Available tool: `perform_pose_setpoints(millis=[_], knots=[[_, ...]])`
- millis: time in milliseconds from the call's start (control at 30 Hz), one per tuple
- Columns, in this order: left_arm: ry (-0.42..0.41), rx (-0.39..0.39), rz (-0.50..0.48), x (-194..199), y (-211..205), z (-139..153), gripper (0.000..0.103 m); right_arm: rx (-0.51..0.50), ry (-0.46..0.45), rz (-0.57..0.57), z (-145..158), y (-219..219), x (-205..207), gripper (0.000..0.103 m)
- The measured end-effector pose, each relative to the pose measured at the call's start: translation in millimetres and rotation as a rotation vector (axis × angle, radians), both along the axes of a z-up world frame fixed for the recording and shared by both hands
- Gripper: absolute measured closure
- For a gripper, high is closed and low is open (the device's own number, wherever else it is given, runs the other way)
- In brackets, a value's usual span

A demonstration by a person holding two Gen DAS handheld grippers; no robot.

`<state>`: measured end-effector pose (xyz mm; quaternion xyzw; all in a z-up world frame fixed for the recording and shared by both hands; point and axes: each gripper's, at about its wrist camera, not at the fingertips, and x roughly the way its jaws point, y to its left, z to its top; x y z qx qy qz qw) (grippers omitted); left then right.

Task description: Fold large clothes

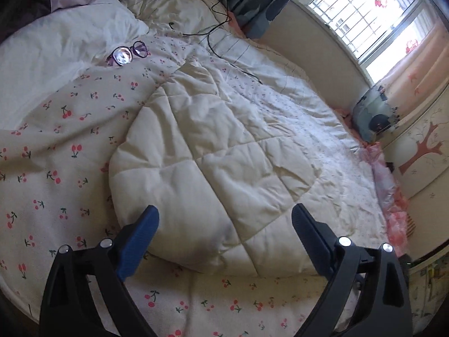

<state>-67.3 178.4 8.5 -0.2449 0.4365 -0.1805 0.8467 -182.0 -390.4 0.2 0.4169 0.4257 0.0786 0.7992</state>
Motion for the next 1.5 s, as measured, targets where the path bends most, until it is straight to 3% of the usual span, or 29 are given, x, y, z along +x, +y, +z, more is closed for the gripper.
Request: perform_pose_setpoints(millis=[233, 367, 433, 467, 533, 600, 700, 800, 967, 1000, 1033, 1067, 1133, 1267, 1367, 1500], knots=[[0.186, -0.312, -0.022, -9.1, 45.2, -32.3, 0.011, -0.023, 0.022, -0.018, -18.7, 8.7, 20.0, 0.006], [0.256, -0.46, -0.103, -8.3, 37.2, -48.2, 0.011, 0.052, -0.097, -0.042, -3.2, 7.5, 13.0, 0.006], [0.279, -0.454, -0.144, -6.4, 21.2, -53.0, 0.011, 0.058, -0.127, -0.047, 0.6, 7.0, 12.6, 0.006], [0.287, -0.425, -0.151, -6.0, 12.7, -55.3, 0.011, 0.034, -0.08, -0.042, -4.5, 8.3, 16.4, 0.006], [0.295, -0.325, -0.116, -3.4, -0.5, -60.0, 0.011, 0.005, 0.001, -0.023, -19.2, 9.9, 21.5, 0.006], [0.268, -0.224, -0.026, 0.0, -5.1, -60.2, 0.011, -0.002, -0.016, -0.031, -17.9, 13.0, 24.8, 0.006], [0.217, -0.228, 0.022, 3.5, -8.7, -58.0, 0.01, 0.043, -0.122, -0.053, -5.7, 16.1, 25.6, 0.006], [0.233, -0.149, 0.03, 9.6, -20.0, -66.3, 0.009, -0.02, 0.015, -0.036, -25.9, 19.8, 43.2, 0.006], [0.215, -0.204, 0.1, 18.6, -23.0, -71.9, 0.009, 0.041, -0.04, -0.087, -20.9, 14.5, 45.4, 0.007], [0.217, -0.194, 0.107, 20.4, -25.2, -73.4, 0.01, 0.055, -0.047, -0.086, -22.9, 13.4, 47.3, 0.018], [0.219, -0.184, 0.113, 22.2, -27.7, -74.4, 0.014, 0.063, -0.046, -0.092, -24.8, 11.6, 49.8, 0.045], [0.219, -0.175, 0.118, 23.8, -27.5, -74.0, 0.02, 0.065, -0.034, -0.108, -26.7, 6.3, 49.0, 0.056], [0.21, -0.169, 0.107, 27.8, -33.5, -71.2, 0.036, 0.105, -0.055, -0.113, -28.8, 1.6, 49.8, 0.067], [0.15, -0.176, 0.075, 25.6, -36.5, -57.6, 0.057, 0.058, -0.136, -0.083, -0.8, 6.3, 44.2, 0.076], [0.08, -0.301, 0.018, 15.8, -27.7, -42.8, 0.063, 0.058, -0.203, -0.066, 29.4, 11.6, 31.9, 0.079], [0.052, -0.344, -0.069, -13.8, -25.3, -29.9, 0.063, 0.018, -0.273, -0.023, 63.1, 12.1, -10.7, 0.079]])
